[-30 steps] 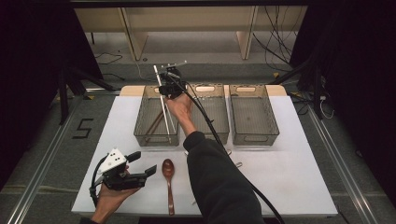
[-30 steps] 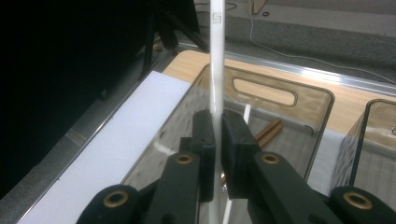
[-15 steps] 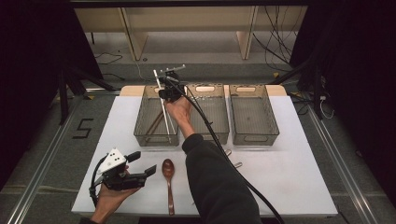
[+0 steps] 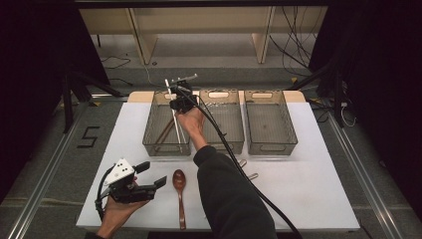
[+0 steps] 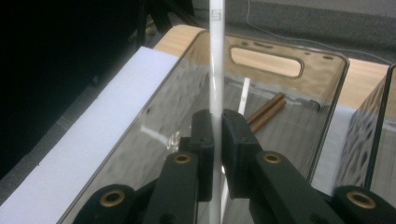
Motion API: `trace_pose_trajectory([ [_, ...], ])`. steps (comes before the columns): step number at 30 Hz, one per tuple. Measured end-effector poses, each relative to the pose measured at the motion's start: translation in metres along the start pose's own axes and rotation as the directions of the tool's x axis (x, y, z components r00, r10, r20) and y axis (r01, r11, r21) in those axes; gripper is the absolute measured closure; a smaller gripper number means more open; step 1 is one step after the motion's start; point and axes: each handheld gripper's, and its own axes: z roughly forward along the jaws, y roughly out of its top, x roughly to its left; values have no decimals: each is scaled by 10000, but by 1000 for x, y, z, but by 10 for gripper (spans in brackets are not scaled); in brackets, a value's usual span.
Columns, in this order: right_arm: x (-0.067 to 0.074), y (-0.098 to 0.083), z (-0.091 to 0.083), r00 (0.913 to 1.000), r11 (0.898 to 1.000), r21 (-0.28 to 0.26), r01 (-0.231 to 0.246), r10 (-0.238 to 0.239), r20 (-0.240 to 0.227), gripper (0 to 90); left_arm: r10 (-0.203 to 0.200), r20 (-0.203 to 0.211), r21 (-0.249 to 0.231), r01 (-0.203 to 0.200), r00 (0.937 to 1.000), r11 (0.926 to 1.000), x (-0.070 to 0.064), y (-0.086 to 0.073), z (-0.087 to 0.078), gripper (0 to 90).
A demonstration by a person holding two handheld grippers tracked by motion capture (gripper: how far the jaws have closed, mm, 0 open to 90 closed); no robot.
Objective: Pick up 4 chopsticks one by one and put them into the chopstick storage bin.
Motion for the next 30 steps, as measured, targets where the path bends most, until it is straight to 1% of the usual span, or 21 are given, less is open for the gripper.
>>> trace_pose_trajectory([
  [5,-1,-4,3,9999,9996,276,65,-68,125,809,-45,-15,-34,45,10000,10000,0,0,0,180],
  [11,-3,-4,-2,10000,9996,292,21,-20,-29,782,-3,-14,2,3,10000,10000,0,0,0,180],
  [13,-4,-4,-4,9999,9997,245,100,-99,-49,768,-13,-19,9,13,10000,10000,0,0,0,180],
  [17,-7,-2,-12,9998,9999,113,108,-106,-171,724,-9,-24,8,10,10000,10000,0,0,0,180],
  [19,-8,0,-16,9997,9999,43,148,-148,-213,696,36,-34,15,-36,10000,10000,0,0,0,180],
  [24,-15,2,-30,9990,9998,-105,140,-145,-422,617,-12,-44,37,12,10000,10000,0,0,0,179],
  [27,-18,2,-39,9980,9994,-250,259,-273,-569,563,-6,-53,50,7,10000,10000,0,0,1,179],
  [28,-19,1,-42,9973,9993,-249,276,-292,-667,543,-7,-49,58,7,10000,10000,0,0,1,179],
  [30,-21,0,-47,9950,9992,27,410,-406,-914,500,-24,-57,36,24,10000,10000,0,-1,1,179],
])
